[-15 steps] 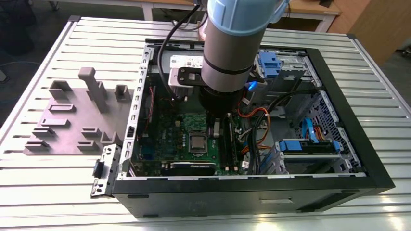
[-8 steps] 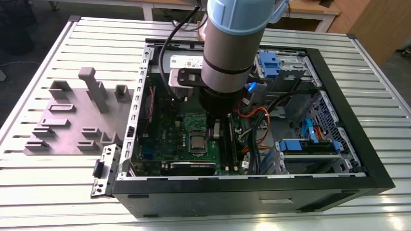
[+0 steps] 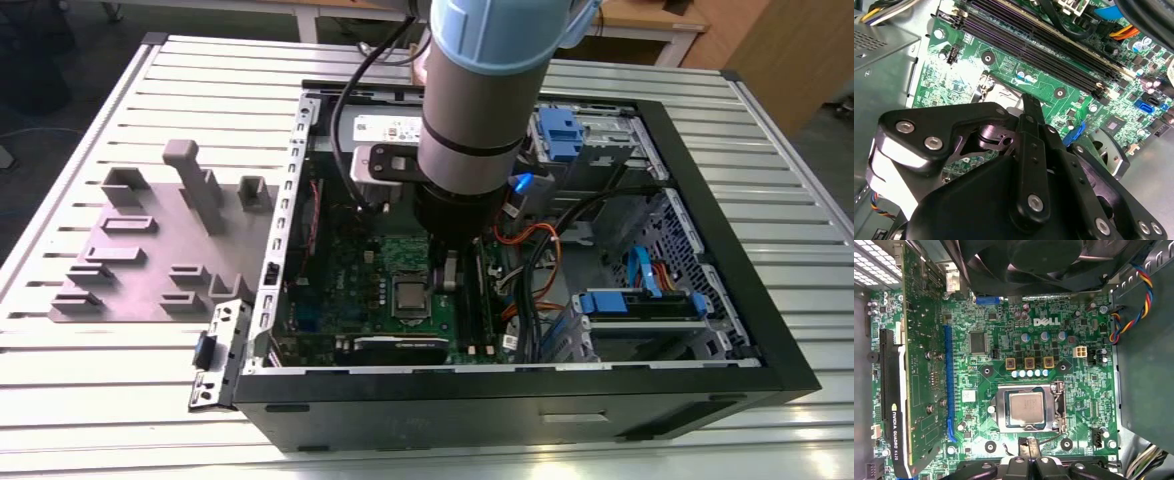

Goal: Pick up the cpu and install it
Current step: 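Close the cpu cover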

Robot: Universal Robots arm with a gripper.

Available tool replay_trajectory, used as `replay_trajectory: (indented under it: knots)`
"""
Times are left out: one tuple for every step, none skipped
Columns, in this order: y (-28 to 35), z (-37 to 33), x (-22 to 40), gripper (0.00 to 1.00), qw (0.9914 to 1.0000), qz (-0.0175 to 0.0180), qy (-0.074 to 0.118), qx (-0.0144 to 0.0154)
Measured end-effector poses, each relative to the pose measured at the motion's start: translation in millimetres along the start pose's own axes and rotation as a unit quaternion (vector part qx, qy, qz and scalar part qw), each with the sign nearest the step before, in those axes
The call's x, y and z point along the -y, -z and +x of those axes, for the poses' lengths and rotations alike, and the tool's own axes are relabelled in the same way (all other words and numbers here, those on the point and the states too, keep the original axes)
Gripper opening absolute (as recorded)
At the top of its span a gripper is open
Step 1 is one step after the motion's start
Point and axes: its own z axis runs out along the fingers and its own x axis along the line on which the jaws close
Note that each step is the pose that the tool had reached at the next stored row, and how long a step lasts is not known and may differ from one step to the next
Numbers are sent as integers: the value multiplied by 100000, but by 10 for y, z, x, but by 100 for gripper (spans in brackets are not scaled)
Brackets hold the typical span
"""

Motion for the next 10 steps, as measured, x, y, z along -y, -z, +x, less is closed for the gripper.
replay_trajectory:
  knots:
    - [-2,3,1,11,100000,0,5,0]
    - [-3,6,2,11,100000,1,5,2]
    - [-5,11,2,11,100000,-1,3,1]
    - [-6,14,2,11,100000,1,3,0]
    - [-8,19,3,11,100000,1,5,4]
    - [-11,24,4,11,100000,1,10,0]
    - [-13,30,5,11,100000,0,9,0]
    - [-16,35,5,11,100000,2,7,1]
    - [-20,38,6,11,100000,3,6,5]
    - [-23,39,6,11,100000,2,4,8]
